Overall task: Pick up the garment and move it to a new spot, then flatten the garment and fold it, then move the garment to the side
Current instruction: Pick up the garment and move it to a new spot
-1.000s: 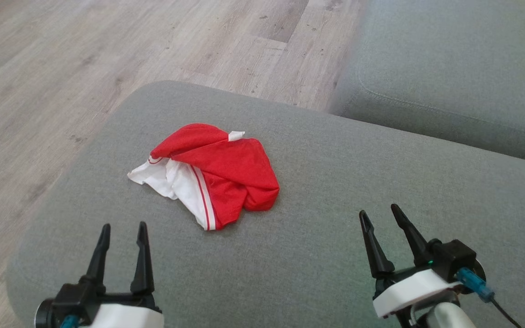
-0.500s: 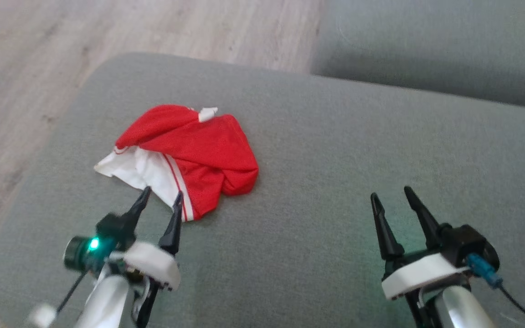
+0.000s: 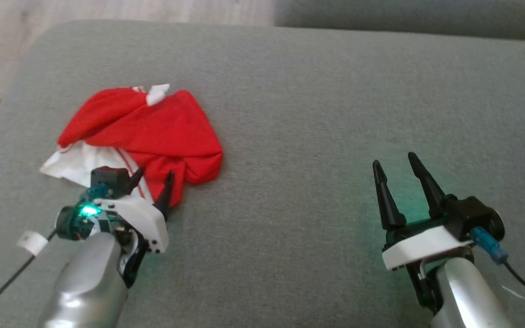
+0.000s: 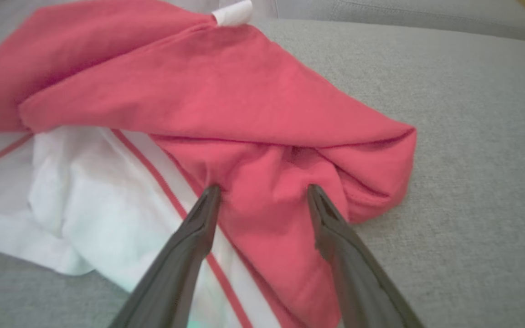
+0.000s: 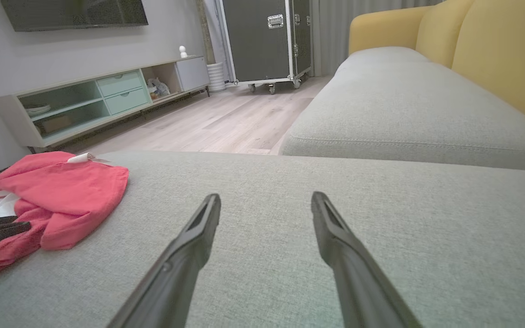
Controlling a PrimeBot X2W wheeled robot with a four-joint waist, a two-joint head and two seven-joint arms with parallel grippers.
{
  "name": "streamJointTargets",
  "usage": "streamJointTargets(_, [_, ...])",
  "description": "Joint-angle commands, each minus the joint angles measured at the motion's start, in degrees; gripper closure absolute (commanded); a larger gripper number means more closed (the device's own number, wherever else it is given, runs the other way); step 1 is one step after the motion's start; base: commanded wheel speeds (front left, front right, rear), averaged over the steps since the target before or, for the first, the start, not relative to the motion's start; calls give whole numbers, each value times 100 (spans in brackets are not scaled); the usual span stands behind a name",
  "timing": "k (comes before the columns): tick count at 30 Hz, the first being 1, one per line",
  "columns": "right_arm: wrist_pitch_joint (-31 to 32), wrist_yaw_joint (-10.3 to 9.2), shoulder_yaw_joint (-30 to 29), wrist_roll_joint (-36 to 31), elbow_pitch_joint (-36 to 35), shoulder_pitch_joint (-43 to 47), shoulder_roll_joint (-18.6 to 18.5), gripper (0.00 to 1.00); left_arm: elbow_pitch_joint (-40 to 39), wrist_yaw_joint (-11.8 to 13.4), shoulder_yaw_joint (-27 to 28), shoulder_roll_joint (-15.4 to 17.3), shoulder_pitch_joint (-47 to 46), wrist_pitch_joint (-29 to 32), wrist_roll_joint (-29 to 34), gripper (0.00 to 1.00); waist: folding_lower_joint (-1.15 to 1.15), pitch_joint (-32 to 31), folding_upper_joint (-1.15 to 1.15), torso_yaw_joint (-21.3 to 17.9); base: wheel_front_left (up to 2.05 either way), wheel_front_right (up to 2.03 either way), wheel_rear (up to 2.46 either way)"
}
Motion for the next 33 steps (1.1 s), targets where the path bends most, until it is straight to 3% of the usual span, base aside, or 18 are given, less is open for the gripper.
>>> streamJointTargets(1, [-61, -4, 135, -52, -195, -208, -9, 0, -85, 10, 160, 200, -260, -51, -33, 0, -1, 107, 0, -117, 0, 0, 0])
streamJointTargets(4, [-61, -4, 136, -59, -209, -252, -9, 0, 209, 9, 79, 223, -404, -49, -177, 0, -1, 159, 0, -215, 0, 0, 0])
streamJointTargets(5, [-61, -4, 146, -58, -208, -263, -9, 0, 254, 9, 25, 225, -445, -84, -221, 28, -1, 168, 0, -248, 0, 0, 0])
streamJointTargets(6, [-61, -4, 155, -57, -207, -274, -9, 0, 261, 9, -38, 225, -480, -156, -277, 100, -1, 173, 0, -281, 0, 0, 0])
streamJointTargets(17, [-61, -4, 268, 71, -152, -311, -9, 0, -397, 9, -708, 262, -843, -1588, -389, 100, -1, -46, 0, -633, 0, 0, 0])
streamJointTargets(26, [-61, -4, 328, 182, -187, -358, -9, 0, -1610, 9, -1424, -39, -1060, -1708, 323, 100, -1, -77, 0, -1142, 0, 0, 0])
streamJointTargets(33, [-61, -4, 378, 242, -219, -408, -9, 0, -1706, 9, -2117, -440, -1231, -1710, 434, 100, -1, 51, 0, -1655, 0, 0, 0])
